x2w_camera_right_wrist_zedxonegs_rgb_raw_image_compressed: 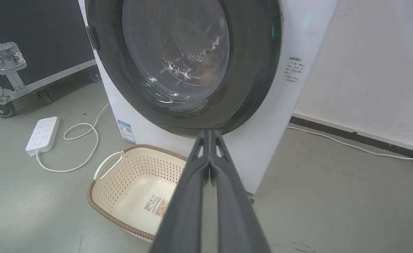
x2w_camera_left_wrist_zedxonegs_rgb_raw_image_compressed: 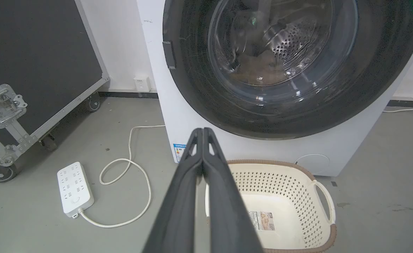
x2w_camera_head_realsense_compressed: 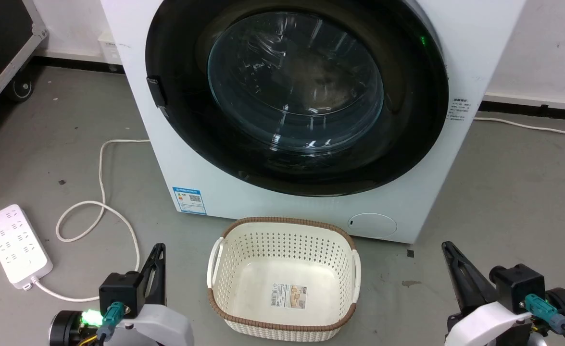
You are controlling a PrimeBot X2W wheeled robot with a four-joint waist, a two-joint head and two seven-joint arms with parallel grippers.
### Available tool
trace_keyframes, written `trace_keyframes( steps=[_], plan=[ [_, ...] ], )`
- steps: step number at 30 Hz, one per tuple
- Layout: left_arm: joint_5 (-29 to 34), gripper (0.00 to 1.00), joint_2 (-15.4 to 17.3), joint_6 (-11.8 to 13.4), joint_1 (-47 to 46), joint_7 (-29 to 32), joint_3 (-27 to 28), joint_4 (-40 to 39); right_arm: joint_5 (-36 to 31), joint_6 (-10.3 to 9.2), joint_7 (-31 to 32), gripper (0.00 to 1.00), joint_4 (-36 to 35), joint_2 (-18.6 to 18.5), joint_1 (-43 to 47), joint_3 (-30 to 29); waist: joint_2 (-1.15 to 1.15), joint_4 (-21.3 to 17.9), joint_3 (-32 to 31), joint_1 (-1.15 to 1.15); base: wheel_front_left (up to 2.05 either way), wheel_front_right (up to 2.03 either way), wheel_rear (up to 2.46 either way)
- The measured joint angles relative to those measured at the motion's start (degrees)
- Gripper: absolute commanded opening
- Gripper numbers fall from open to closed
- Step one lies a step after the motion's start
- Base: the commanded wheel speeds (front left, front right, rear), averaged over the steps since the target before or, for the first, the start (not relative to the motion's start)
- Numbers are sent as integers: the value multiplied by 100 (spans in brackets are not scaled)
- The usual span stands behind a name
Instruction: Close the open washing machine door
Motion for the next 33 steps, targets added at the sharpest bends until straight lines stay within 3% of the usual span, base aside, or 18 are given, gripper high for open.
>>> trace_keyframes(
  steps=[33],
  plan=[
    [0,0,0,1,0,0,3,0,0,0,0,0,-1,1,0,1,0,0,0,0,0,0,0]
  ],
)
